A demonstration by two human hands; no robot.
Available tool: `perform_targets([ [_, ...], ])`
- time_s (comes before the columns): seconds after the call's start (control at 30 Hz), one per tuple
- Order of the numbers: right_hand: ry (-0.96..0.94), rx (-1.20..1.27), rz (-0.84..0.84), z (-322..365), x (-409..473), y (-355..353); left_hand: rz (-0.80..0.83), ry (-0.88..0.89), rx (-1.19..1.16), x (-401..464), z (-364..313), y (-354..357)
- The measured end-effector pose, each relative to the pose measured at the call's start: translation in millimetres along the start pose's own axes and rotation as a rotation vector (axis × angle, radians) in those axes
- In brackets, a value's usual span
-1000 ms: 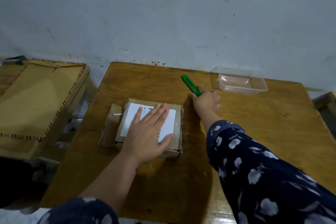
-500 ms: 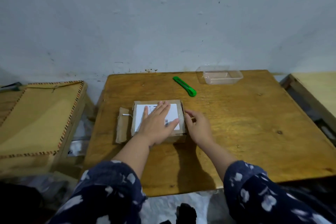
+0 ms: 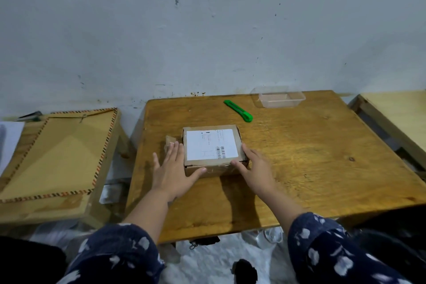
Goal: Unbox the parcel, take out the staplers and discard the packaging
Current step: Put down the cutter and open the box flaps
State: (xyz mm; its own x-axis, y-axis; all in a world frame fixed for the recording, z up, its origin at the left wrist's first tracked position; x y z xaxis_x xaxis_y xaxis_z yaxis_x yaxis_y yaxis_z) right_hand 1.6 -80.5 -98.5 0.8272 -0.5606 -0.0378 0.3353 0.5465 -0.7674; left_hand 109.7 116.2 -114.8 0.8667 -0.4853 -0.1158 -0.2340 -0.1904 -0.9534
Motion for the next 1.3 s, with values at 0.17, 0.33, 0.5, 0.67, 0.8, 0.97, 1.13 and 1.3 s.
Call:
perform_targets([
  [0.17, 0.015, 0.047, -0.031, 2.5, 6.2, -4.8, -0.051, 0.009, -0.112, 4.1, -1.2, -4.6],
  [0.33, 0.005, 0.213, -0.076, 12.2, 16.8, -14.7, -0.156, 0.009, -0.272, 13.4, -7.2, -24.3],
  [0.5, -0.017, 0.333, -0.156, 33.4, 38.7, -29.5, -0.160, -0.053, -0.571, 37.2, -5.8, -38.1],
  [0.67, -0.040, 0.343, -0.267, 54.4, 69.8, -43.9, -0.218, -0.037, -0.652, 53.8, -18.6, -60.8],
  [0.8, -0.065, 0.365, -0.285, 67.4, 100.6, -39.6, -0.227, -0.016, -0.558, 78.7, -26.2, -67.6],
  [0.97, -0.083, 0.153, -0.229, 74.0, 135.5, -19.8, -0.218, -0.058, -0.484, 115.1, -19.7, -62.1],
  [1.13, -0.058, 0.127, -0.209, 72.3, 155.2, -7.7, -0.213, -0.038, -0.397, 134.3, -13.4, -55.5],
  [1.3, -0.058, 0.101, -0.183, 64.6, 164.9, -2.4, -0.193, -0.044, -0.431, 135.0, -9.9, -47.5],
])
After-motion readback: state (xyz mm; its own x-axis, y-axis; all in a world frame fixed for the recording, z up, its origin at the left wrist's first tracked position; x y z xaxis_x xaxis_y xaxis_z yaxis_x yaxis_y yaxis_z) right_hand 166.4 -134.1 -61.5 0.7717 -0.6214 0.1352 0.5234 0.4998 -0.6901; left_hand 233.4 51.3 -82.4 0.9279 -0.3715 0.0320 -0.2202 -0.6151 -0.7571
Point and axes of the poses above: each hand's wrist, its own x-axis towards the middle knuckle, its own y-axis out of the palm, z = x × y, the point moved 8 cm from there along x, towards the middle knuckle, and after that the axes turned 3 degrees about -x, right-handed, at the moved point
